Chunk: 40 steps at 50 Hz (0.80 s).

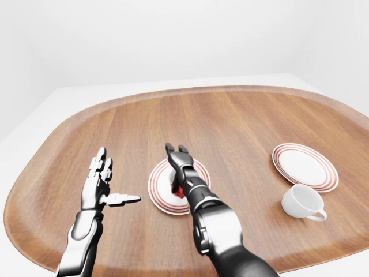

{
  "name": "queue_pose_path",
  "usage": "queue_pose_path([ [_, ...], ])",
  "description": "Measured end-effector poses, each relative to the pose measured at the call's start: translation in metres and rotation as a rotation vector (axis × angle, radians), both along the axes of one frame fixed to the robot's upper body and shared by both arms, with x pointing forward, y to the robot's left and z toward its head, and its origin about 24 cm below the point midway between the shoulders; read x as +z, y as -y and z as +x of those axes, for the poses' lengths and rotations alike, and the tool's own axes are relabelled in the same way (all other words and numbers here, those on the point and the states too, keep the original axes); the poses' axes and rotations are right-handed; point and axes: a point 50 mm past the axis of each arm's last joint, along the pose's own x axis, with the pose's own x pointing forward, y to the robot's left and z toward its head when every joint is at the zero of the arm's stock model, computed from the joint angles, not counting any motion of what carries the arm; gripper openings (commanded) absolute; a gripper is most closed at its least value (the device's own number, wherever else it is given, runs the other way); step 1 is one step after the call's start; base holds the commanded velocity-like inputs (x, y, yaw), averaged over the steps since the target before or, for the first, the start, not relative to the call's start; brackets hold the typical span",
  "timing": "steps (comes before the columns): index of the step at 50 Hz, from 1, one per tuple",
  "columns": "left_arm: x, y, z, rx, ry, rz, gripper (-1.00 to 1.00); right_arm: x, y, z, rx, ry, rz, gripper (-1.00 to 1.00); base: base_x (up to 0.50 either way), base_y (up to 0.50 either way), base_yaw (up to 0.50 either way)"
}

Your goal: Put the red mug on the left plate.

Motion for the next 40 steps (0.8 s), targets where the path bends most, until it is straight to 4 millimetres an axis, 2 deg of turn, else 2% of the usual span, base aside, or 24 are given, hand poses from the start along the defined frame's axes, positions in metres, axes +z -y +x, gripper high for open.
queue_pose_path([
  [5, 0.002, 0.0, -0.001, 0.0, 0.007, 0.001, 1.0, 0.022, -0.005, 0.014, 0.035, -0.102, 0.062, 1.0, 0.0, 0.0, 0.0],
  [10, 0.003, 0.001, -0.002, -0.001, 0.015, 0.002, 1.0, 0.068, -0.009, 0.036, 0.094, -0.165, 0.15, 1.0, 0.0, 0.0, 0.0],
  [14, 0.005, 0.002, -0.003, -0.003, 0.019, 0.003, 1.0, 0.114, -0.01, 0.051, 0.148, -0.188, 0.226, 1.0, 0.0, 0.0, 0.0],
  [20, 0.006, 0.002, -0.004, -0.003, 0.027, 0.003, 1.0, 0.2, -0.005, 0.065, 0.22, -0.137, 0.348, 1.0, 0.0, 0.0, 0.0],
  [25, 0.008, 0.002, -0.005, -0.004, 0.033, 0.003, 1.0, 0.244, 0.0, 0.066, 0.269, -0.093, 0.397, 1.0, 0.0, 0.0, 0.0],
  [32, 0.008, 0.002, -0.004, -0.004, 0.036, 0.002, 1.0, 0.276, 0.02, 0.065, 0.288, -0.033, 0.421, 1.0, 0.0, 0.0, 0.0],
  [40, 0.008, 0.003, -0.003, -0.005, 0.032, 0.003, 1.0, 0.28, 0.053, 0.06, 0.24, 0.054, 0.434, 1.0, 0.0, 0.0, 0.0],
])
